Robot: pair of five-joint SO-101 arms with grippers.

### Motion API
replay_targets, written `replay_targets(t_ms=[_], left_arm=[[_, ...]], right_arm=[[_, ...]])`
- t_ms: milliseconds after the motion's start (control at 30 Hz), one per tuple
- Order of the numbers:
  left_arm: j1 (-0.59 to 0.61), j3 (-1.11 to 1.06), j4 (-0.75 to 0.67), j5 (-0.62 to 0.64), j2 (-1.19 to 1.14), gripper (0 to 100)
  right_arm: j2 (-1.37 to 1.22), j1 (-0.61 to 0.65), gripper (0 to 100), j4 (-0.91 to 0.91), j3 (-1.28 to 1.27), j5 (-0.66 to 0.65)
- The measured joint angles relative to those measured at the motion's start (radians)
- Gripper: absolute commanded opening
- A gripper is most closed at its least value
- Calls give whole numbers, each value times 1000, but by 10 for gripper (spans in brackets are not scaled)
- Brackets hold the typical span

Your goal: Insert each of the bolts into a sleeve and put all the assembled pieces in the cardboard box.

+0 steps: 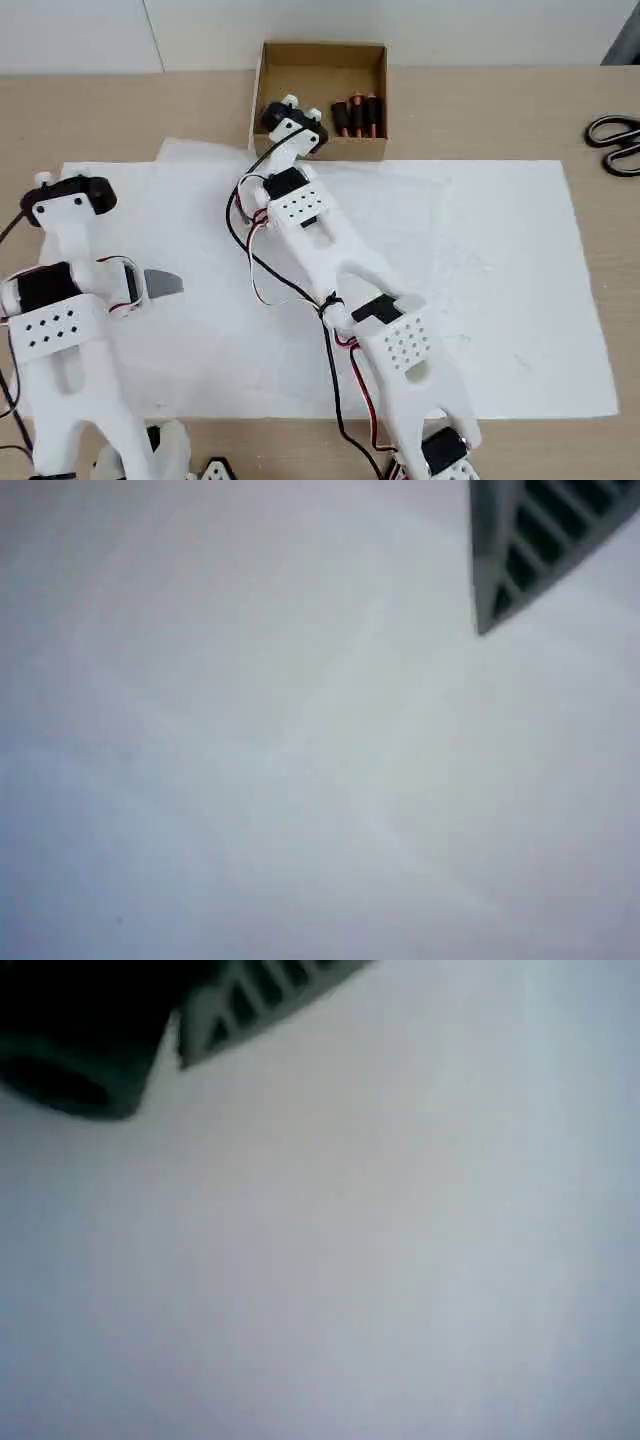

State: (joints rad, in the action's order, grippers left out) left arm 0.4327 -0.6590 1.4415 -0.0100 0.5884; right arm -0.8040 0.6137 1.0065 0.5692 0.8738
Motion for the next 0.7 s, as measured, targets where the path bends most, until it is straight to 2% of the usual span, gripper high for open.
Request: replay_targets(t_ms=[267,467,567,700], left_arm=[[0,0,0,0,0,358],[0,0,0,0,0,358],[0,0,0,0,0,358],[0,0,0,-2,-2,358]], right_arm=[[63,0,3,78,-14,-11],[241,-21,3,132,-15,-123],[381,-46,3,227,-15,-175],[557,-98,3,397,-15,-311]])
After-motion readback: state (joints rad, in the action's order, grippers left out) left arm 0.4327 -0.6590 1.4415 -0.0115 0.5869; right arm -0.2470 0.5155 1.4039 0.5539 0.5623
